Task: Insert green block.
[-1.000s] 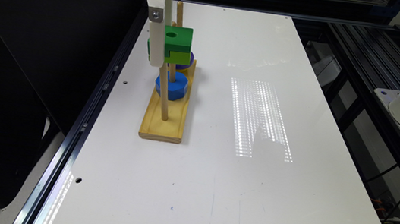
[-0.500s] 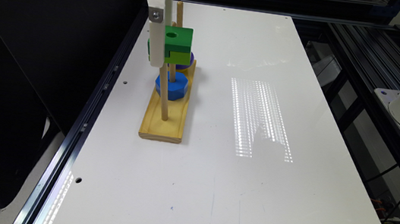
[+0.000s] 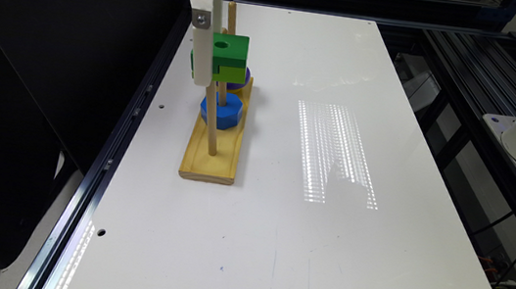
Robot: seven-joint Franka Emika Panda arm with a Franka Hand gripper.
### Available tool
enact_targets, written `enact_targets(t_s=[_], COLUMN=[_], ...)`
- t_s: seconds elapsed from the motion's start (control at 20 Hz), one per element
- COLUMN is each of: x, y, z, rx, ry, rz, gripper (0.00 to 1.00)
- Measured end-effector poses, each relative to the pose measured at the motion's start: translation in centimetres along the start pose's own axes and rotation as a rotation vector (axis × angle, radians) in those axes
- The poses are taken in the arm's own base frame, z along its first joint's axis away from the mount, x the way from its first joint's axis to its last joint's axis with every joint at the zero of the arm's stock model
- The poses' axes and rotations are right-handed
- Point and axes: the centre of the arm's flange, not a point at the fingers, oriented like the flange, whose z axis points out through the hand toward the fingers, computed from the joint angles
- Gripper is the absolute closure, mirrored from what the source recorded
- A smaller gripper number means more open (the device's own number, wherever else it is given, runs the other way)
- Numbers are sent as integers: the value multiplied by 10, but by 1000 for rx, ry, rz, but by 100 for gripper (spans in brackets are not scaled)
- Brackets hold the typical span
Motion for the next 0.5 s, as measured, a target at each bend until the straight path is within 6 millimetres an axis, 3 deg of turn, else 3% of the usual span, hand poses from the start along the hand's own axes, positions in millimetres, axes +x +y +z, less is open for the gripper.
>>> enact_targets(t_s=[0.5], x=[9], y=[7], z=[0], rx=[-5], ry=[5], rz=[12], gripper=[100])
